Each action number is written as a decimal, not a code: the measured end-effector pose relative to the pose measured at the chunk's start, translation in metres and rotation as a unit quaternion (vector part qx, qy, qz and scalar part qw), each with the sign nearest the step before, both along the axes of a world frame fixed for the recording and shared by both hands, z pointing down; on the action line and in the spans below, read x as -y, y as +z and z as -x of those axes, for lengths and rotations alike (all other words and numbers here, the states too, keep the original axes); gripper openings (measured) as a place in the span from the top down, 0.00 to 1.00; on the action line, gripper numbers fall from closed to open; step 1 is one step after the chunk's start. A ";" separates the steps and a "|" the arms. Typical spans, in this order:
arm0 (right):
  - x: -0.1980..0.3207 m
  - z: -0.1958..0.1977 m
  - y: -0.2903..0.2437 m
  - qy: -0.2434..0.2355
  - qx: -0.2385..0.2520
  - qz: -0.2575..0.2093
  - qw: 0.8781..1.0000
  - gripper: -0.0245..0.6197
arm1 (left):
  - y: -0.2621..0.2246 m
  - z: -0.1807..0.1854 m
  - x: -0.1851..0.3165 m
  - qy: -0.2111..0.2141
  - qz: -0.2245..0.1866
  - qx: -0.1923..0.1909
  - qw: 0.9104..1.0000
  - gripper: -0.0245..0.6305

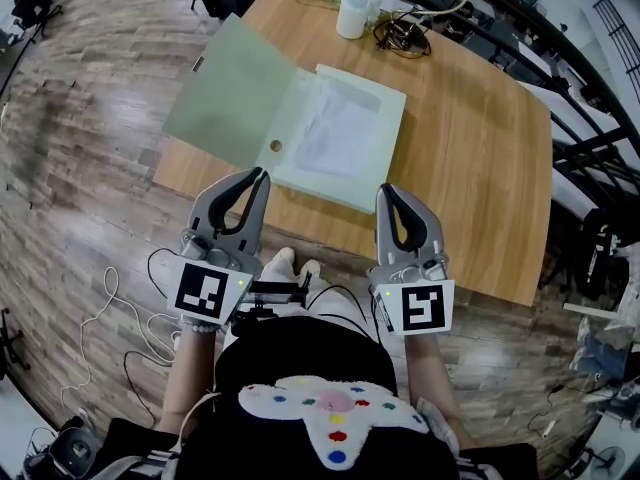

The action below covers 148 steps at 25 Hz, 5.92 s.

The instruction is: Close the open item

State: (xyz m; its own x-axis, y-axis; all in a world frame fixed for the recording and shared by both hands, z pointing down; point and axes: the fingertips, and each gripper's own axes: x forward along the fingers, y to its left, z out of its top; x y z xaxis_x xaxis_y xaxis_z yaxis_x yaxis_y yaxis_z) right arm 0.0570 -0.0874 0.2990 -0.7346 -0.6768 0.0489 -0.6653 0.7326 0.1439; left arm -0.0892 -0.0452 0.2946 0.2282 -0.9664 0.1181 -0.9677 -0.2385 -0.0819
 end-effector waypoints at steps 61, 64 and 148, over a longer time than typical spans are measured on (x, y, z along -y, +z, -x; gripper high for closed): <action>0.071 0.031 0.143 0.087 -0.052 0.183 0.978 0.71 | 0.148 0.165 0.061 -0.109 0.152 -0.099 0.977 0.77; 0.073 0.013 0.163 0.115 -0.046 0.214 0.969 0.68 | 0.139 0.158 0.062 -0.105 0.145 -0.087 0.980 0.82; 0.183 -0.025 0.220 0.090 -0.059 0.233 0.966 0.95 | 0.239 -0.114 0.075 0.310 0.315 0.345 0.828 0.84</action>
State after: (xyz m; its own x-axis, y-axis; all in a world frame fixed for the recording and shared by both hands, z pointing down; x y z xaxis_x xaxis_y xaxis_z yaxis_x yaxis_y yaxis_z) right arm 0.0824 -0.2708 0.5190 -0.5770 -0.6771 0.4567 -0.7874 0.6097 -0.0909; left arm 0.0244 -0.1199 0.5337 0.3257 -0.3869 0.8627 -0.4190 -0.8770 -0.2351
